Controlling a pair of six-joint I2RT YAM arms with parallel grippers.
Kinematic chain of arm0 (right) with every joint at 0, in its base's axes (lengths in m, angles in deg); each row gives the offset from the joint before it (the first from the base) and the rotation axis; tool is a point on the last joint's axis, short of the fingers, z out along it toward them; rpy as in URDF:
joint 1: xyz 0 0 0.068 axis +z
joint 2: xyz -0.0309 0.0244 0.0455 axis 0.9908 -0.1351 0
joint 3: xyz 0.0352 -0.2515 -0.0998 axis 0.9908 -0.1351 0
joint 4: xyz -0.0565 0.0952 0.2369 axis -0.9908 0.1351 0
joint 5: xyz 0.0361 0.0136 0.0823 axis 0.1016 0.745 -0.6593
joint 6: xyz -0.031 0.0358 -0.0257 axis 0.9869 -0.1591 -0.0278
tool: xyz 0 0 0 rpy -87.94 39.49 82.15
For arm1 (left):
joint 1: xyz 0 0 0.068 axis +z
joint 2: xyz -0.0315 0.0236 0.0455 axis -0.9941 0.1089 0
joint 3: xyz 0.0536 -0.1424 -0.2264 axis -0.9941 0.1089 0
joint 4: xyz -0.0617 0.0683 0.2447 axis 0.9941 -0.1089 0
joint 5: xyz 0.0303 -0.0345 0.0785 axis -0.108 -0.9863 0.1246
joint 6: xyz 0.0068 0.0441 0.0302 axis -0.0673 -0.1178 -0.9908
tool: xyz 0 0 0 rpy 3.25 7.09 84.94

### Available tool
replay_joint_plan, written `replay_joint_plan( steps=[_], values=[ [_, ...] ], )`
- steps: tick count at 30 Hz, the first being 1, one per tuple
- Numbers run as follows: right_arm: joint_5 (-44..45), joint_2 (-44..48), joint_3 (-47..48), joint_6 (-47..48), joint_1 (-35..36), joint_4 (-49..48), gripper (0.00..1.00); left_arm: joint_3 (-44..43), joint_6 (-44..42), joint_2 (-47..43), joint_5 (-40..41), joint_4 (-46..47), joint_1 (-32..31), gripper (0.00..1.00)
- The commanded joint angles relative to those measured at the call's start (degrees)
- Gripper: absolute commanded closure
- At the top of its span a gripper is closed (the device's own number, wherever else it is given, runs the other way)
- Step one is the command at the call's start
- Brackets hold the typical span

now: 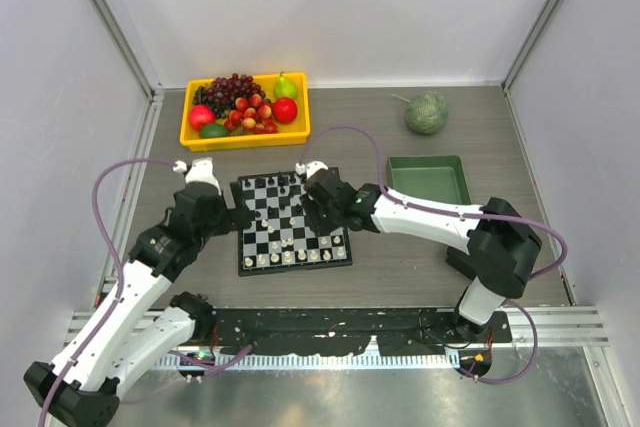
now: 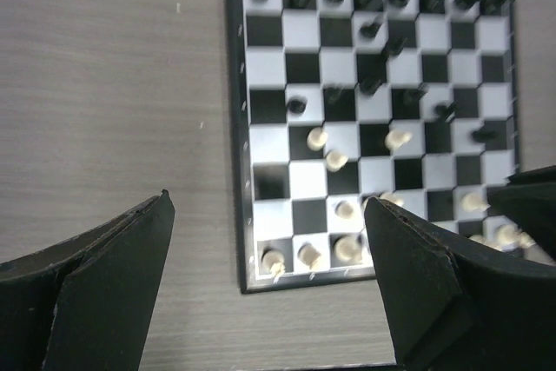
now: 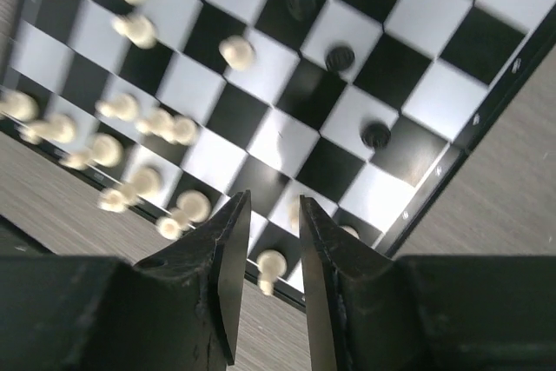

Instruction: Set up the chess pieces on the board

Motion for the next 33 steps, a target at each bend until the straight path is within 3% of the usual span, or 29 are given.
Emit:
replay_joint_plan(
  steps=[1,6,14,21,33],
  values=[
    [1.4,2.2,8.6,1.1,0.4,-1.3,0.64,-12.1,-2.2,5.4,-0.5,6.5,2.8,0.00],
    [0.0,-3.2,14.3,-0.1,0.4,-1.7,0.63,-22.3,0.8,10.9,1.2,4.7,6.8,0.00],
    [-0.4,-9.7,18.0,0.2,0.4,-0.9,0.63,-4.0,2.0,-4.5,3.2,15.0,7.9,0.00],
    [-0.3,-14.4,21.7,0.1,0.7,-0.2,0.63,-5.1,-2.4,-7.8,6.3,9.8,10.2,0.00],
    [1.7,-19.1,25.2,1.1,0.7,2.8,0.63,-4.1,-3.8,-4.7,1.0,11.5,12.6,0.01]
  ],
)
